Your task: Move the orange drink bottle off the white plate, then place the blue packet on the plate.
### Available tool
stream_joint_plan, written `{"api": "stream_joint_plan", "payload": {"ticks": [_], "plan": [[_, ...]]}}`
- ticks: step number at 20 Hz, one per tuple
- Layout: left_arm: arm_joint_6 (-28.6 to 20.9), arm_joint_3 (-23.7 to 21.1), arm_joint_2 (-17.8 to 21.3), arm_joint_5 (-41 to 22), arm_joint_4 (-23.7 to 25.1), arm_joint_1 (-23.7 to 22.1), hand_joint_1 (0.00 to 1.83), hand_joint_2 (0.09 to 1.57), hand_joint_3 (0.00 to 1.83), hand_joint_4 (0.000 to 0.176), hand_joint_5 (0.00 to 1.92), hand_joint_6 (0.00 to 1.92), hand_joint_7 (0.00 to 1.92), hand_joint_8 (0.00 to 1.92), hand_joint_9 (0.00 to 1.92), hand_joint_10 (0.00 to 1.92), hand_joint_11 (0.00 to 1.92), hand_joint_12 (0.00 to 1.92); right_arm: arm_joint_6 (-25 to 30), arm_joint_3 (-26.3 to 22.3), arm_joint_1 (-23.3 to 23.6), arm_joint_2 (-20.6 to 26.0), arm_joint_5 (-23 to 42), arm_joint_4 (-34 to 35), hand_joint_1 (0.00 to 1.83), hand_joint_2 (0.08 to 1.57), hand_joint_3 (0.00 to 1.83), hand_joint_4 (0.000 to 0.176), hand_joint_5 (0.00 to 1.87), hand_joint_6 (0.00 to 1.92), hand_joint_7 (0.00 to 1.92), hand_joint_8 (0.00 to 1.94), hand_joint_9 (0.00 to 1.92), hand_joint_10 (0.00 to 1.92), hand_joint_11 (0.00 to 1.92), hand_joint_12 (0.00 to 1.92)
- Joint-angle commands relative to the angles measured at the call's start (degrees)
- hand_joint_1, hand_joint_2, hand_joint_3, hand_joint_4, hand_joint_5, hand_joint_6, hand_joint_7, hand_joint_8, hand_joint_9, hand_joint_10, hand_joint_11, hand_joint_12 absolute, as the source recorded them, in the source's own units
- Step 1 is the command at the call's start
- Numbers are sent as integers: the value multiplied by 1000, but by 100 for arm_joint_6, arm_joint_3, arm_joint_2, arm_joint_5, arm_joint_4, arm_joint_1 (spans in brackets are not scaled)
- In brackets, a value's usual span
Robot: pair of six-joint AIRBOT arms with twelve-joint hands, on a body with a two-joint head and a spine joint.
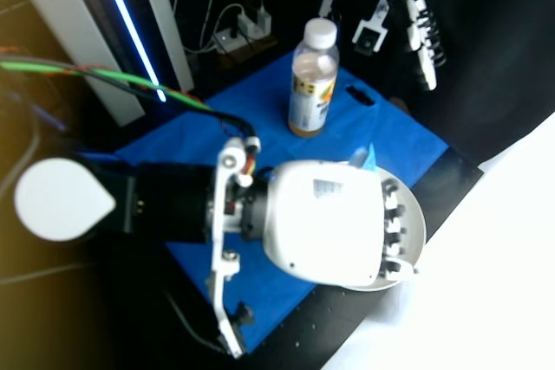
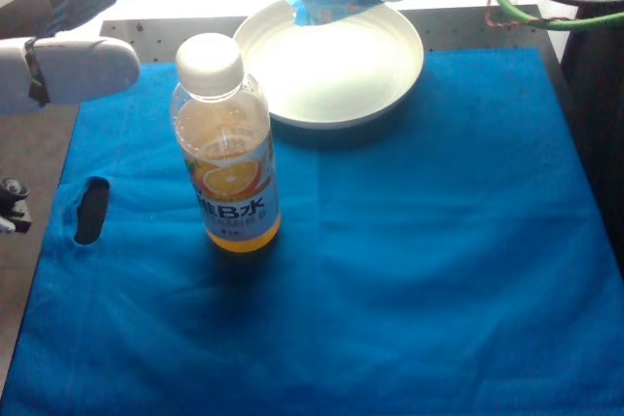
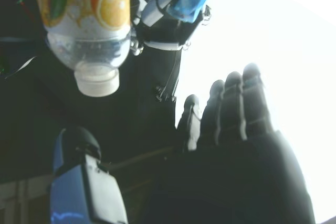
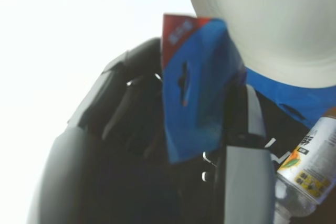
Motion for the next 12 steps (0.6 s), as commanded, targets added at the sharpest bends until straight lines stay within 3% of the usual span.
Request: {"api": "stream_joint_plan", "payload": {"ticks": [1,2,3,4,5,6,7,8,9,10,12], "plan": [[-49,13,-4,-644,-263,-65,279,837,11,176,0,0,0,0,0,0,0,0,68,47,81,-52,310,297,1251,1146,0,0,966,750,920,1325,847,1299,656,1761],[-54,13,-4,-655,-263,-65,302,837,9,176,0,0,0,0,0,0,0,0,92,107,66,-114,296,298,1254,1137,3,0,930,973,935,1163,914,1455,843,1767],[-55,14,-2,-658,-263,-65,314,852,14,176,0,0,0,0,0,0,0,0,117,183,41,-188,294,298,1248,1166,1,0,915,817,884,1382,854,1442,793,1723],[-57,16,-1,-661,-263,-65,333,848,10,176,0,0,0,0,0,0,0,0,121,259,7,-272,294,297,1242,1174,0,0,927,775,851,1448,797,1412,758,1720],[-57,17,-1,-661,-263,-65,330,815,0,176,0,0,0,0,0,0,0,0,121,310,-20,-327,294,295,1182,1199,6,0,890,1055,757,1393,652,1041,575,1544],[-67,13,-5,-661,-255,-65,362,796,0,176,0,0,0,0,0,0,0,0,121,353,-49,-388,294,273,1212,1172,4,0,978,876,776,1415,664,1100,580,1681],[-95,6,-9,-666,-233,-65,369,813,0,176,0,0,0,0,0,0,0,0,123,408,-84,-448,293,260,1211,1182,1,0,928,899,801,1433,630,1186,605,1690],[-107,2,-17,-676,-217,-66,380,803,0,176,0,0,0,0,0,0,0,0,132,454,-115,-488,293,248,1220,1162,0,0,965,845,848,1366,685,1139,573,1629],[-109,1,-25,-672,-203,-69,389,811,0,176,0,0,0,0,0,0,0,0,192,520,-158,-536,290,202,1207,1183,4,0,965,993,735,1376,577,1018,387,1631],[-116,1,-28,-664,-189,-73,372,834,8,176,0,0,0,0,0,0,0,0,282,587,-206,-584,289,148,1207,1181,0,0,975,958,741,1393,632,1040,442,1670],[-119,-10,-18,-678,-177,-73,392,848,10,176,0,0,0,0,0,0,0,0,355,691,-297,-657,259,111,1175,1219,2,0,853,1099,730,1464,630,1069,473,1677]]}}
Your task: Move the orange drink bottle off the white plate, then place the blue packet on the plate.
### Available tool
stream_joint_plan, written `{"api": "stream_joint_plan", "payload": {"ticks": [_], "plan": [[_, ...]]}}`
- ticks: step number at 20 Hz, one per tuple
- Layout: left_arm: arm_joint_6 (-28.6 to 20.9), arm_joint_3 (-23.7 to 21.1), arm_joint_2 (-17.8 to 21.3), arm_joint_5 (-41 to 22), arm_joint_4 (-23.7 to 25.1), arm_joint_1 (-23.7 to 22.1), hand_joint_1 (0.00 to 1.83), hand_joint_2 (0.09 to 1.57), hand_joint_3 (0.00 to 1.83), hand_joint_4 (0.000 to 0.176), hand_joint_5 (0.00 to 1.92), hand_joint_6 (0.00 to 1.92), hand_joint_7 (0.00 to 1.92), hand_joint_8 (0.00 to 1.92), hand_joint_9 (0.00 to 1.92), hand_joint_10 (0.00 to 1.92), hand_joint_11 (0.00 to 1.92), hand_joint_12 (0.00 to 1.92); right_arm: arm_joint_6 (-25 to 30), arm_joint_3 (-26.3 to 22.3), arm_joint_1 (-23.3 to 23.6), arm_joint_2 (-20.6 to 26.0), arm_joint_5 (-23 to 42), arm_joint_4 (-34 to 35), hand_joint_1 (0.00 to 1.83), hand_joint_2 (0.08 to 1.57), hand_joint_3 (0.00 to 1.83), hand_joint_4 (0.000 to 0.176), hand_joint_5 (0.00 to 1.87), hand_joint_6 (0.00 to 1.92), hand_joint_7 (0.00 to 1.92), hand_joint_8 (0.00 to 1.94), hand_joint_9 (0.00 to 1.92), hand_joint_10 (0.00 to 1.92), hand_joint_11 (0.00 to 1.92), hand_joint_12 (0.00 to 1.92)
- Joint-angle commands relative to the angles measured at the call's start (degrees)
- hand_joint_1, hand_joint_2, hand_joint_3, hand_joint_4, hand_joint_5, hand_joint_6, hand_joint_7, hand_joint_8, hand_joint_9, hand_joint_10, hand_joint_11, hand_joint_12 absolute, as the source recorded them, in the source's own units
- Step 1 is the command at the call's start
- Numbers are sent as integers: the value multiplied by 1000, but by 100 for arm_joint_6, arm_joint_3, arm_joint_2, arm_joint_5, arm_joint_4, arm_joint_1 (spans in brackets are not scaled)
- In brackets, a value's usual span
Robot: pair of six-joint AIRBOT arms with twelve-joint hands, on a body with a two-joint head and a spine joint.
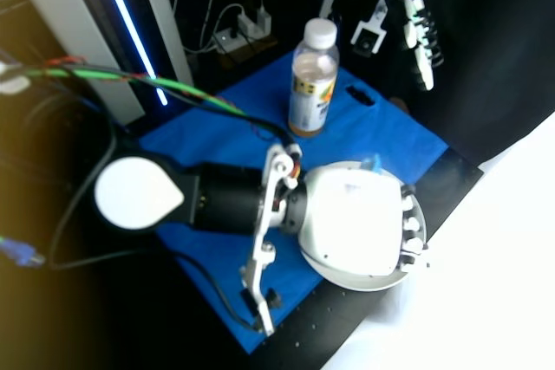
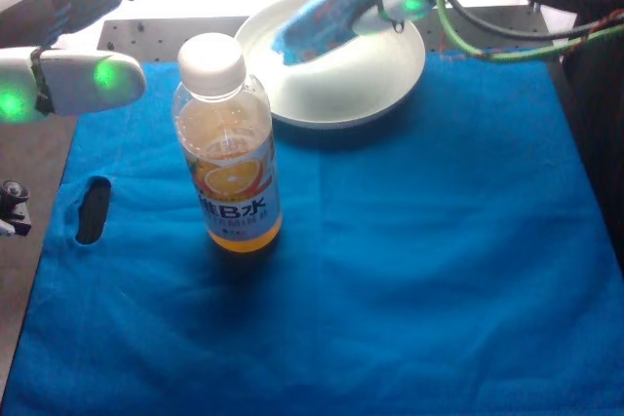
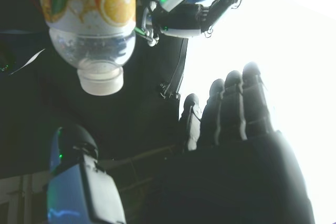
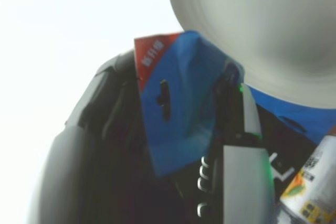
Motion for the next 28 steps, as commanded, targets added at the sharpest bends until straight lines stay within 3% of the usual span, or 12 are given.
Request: {"api": "stream_joint_plan", "payload": {"ticks": [1,4,8,9,10,11,12,20,22,23,25,28], "plan": [[-73,-9,-18,-654,-269,-71,376,865,16,176,0,0,0,0,0,0,0,0,35,29,51,-10,297,284,1173,1227,1,0,869,1172,678,1435,567,927,395,1626],[-163,-17,-21,-711,-251,-61,318,832,0,176,0,0,0,0,0,0,0,0,35,33,-13,-48,273,280,1186,1206,1,0,887,1078,741,1414,699,703,328,1605],[-167,-28,-20,-749,-230,-61,377,792,0,176,0,0,0,0,0,0,0,0,35,50,-50,-94,270,270,1232,1190,0,0,846,976,862,1411,701,1302,584,1771],[-167,-30,-20,-749,-230,-61,376,800,0,176,0,0,0,0,0,0,0,0,35,49,-58,-97,270,268,1162,1220,1,18,777,1287,797,1293,653,813,248,1525],[-167,-32,-23,-749,-229,-61,351,787,0,176,0,0,0,0,0,0,0,0,35,46,-69,-103,270,266,1095,1244,0,0,733,1345,703,595,539,527,49,1326],[-166,-35,-26,-749,-223,-61,351,787,0,176,0,0,0,0,0,0,0,0,35,41,-75,-108,271,265,1095,1244,0,0,733,1345,703,595,539,527,49,1326],[-166,-39,-27,-749,-211,-61,336,789,0,176,0,0,0,0,0,0,0,0,35,32,-78,-110,272,261,1129,1100,0,0,739,269,834,270,618,478,152,1366],[-168,-50,-2,-722,-143,-115,316,836,12,176,0,0,0,0,0,0,0,0,46,1,-77,-124,332,242,1015,936,0,0,664,0,791,45,574,468,250,1329],[-169,-50,-2,-706,-159,-106,315,836,10,176,0,0,0,0,0,0,0,0,361,33,-86,-91,634,243,898,841,0,78,394,0,587,1,492,180,107,1223],[-169,-51,5,-702,-170,-102,302,837,8,176,0,0,0,0,0,0,0,0,544,42,-105,-67,866,307,809,796,0,156,202,1,322,14,288,63,21,817],[-168,-51,50,-667,-236,-30,358,849,8,176,0,0,0,0,0,0,0,0,773,-113,-125,95,1463,581,759,596,0,176,1,0,3,0,6,2,0,92],[-166,-57,88,-687,-331,75,344,851,7,176,0,0,0,0,0,0,0,0,765,-461,-123,358,1941,943,763,562,0,176,0,0,0,0,0,0,0,3]]}}
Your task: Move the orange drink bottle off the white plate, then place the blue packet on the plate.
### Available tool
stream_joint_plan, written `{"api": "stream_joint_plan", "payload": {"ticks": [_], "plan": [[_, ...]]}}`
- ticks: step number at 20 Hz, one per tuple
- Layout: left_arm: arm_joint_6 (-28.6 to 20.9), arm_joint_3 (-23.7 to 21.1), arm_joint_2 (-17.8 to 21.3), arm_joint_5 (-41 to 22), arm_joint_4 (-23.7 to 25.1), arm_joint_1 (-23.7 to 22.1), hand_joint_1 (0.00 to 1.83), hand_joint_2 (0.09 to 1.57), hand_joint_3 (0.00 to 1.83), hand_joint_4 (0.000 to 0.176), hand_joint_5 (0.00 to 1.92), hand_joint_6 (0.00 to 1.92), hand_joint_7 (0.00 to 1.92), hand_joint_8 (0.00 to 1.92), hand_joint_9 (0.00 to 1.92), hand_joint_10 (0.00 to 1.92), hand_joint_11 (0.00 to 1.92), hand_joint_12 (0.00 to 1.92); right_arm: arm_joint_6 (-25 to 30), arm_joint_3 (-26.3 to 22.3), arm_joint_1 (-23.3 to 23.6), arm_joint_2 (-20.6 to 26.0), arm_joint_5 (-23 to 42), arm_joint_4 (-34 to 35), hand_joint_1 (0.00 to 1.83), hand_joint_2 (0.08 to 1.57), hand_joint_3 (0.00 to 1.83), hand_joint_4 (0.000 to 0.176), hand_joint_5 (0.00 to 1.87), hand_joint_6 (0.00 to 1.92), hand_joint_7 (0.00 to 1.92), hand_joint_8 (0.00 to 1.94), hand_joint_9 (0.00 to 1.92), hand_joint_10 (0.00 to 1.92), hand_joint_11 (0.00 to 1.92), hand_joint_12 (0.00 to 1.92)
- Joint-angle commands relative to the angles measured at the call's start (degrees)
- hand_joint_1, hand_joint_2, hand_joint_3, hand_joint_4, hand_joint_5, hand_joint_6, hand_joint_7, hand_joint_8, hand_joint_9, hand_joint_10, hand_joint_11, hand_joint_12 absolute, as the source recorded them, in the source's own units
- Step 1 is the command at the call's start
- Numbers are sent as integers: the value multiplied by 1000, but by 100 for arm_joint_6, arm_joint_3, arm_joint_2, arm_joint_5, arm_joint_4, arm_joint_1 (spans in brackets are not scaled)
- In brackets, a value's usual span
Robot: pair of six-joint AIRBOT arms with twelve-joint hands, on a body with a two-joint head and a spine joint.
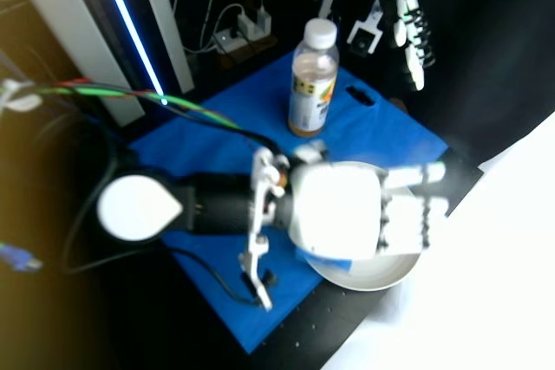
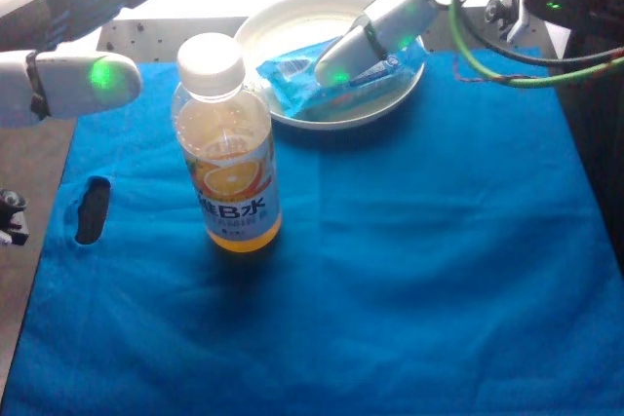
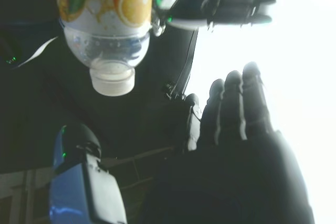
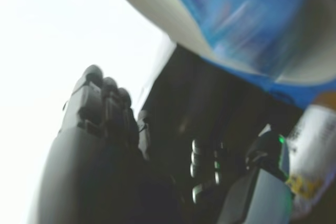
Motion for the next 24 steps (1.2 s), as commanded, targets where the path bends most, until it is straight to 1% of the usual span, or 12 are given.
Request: {"api": "stream_joint_plan", "payload": {"ticks": [1,3,5,7,10,12,14,15,19,22,23,24], "plan": [[-44,-14,65,-673,-316,-24,345,847,4,176,0,0,0,0,0,0,0,0,41,-77,45,82,698,536,759,557,0,176,0,0,0,0,0,0,0,0],[6,-39,127,-704,-437,72,379,860,7,176,0,0,0,0,0,0,0,0,-208,-462,97,422,865,832,718,570,0,176,0,0,0,0,0,0,0,0],[107,-75,200,-766,-569,157,421,803,0,176,0,0,0,0,0,0,0,0,-731,-1085,204,959,866,1112,714,626,17,176,0,0,0,0,0,0,0,0],[222,-123,269,-888,-731,217,382,796,0,176,0,0,0,0,0,0,0,0,-1131,-1693,266,1496,866,1398,704,545,0,176,0,0,0,0,0,0,44,24],[395,-207,348,-1042,-914,287,429,786,0,176,0,0,0,0,0,0,0,0,-1223,-2210,319,2031,1073,1616,713,525,0,176,0,0,0,0,0,0,0,0],[469,-258,395,-1195,-1049,364,447,745,0,176,0,0,0,0,0,0,0,0,-1331,-2364,319,2179,1300,1783,721,530,0,176,0,0,0,0,0,0,0,0],[594,-346,481,-1361,-1178,412,474,727,0,176,0,0,0,0,0,0,0,0,-1824,-2755,318,2512,1540,2190,742,562,4,176,0,0,0,0,0,0,8,3],[632,-374,521,-1364,-1182,413,428,746,7,176,0,0,0,0,0,0,0,0,-2008,-2940,315,2663,1578,2304,803,565,4,176,0,0,0,0,0,0,36,16],[831,-488,648,-1554,-1273,417,465,752,6,176,0,0,0,0,0,0,0,0,-2195,-3240,287,2921,1802,2429,821,584,6,176,0,0,0,0,0,0,8,11],[929,-572,705,-1724,-1322,417,459,805,19,176,0,0,0,0,0,0,0,0,-2196,-3365,188,2979,2089,2544,778,593,8,176,0,0,0,0,0,0,45,28],[941,-583,705,-1768,-1333,417,448,870,13,176,0,0,0,0,0,0,0,0,-2196,-3390,133,2982,2181,2600,816,603,11,176,0,0,0,0,0,0,57,34],[967,-594,707,-1805,-1345,417,481,871,5,176,0,0,0,0,0,0,0,0,-2203,-3411,88,2982,2253,2653,832,611,11,176,0,0,0,0,0,0,42,31]]}}
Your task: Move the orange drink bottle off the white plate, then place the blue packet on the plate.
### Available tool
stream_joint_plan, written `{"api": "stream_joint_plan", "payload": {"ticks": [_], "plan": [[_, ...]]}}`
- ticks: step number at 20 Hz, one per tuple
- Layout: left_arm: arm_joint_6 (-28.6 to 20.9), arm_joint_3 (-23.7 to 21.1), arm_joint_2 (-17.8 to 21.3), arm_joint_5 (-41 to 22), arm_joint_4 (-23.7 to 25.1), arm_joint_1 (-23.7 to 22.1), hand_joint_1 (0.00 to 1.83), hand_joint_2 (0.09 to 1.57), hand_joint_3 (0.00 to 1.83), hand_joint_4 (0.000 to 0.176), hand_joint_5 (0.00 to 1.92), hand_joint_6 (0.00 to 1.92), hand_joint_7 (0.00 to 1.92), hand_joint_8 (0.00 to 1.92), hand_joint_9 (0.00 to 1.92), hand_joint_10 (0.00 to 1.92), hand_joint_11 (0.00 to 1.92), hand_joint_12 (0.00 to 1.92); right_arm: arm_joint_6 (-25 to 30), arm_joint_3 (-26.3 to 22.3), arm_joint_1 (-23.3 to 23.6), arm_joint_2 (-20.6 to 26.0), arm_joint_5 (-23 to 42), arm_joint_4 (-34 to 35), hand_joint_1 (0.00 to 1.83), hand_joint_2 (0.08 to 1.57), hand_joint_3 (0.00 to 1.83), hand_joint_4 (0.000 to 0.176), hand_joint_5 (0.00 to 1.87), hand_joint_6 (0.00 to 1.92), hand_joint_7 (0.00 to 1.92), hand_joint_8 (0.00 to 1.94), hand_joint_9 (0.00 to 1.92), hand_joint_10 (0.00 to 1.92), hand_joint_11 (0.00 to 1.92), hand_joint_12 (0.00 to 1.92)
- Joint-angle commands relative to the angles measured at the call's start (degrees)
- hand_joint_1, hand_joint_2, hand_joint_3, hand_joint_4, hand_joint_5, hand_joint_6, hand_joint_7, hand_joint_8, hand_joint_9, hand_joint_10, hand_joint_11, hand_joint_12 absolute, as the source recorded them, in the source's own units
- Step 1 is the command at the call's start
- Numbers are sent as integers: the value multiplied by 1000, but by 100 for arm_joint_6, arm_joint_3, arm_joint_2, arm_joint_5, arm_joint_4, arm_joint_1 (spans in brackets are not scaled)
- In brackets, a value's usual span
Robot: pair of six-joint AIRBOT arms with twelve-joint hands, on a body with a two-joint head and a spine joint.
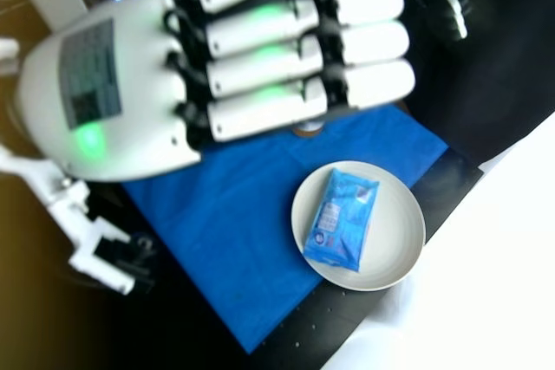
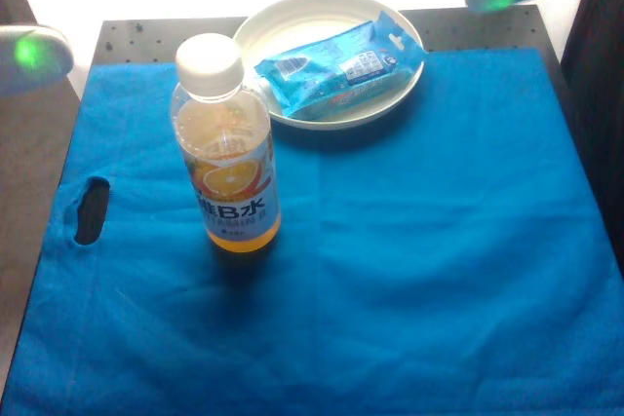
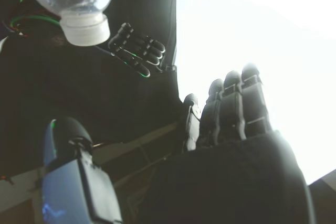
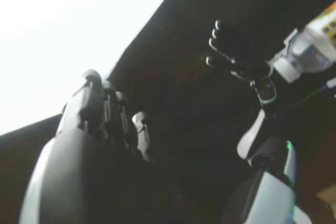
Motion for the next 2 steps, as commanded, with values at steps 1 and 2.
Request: {"api": "stream_joint_plan", "payload": {"ticks": [1,2], "plan": [[9,-16,37,-771,-294,-39,468,876,6,176,0,0,0,0,0,0,0,0,-28,-36,28,-6,704,483,830,615,11,176,0,0,0,0,0,0,60,41],[41,-29,41,-823,-319,-40,468,876,6,176,0,0,0,0,0,0,0,0,-101,-79,-30,0,791,594,830,615,11,176,0,0,0,0,0,0,60,41]]}}
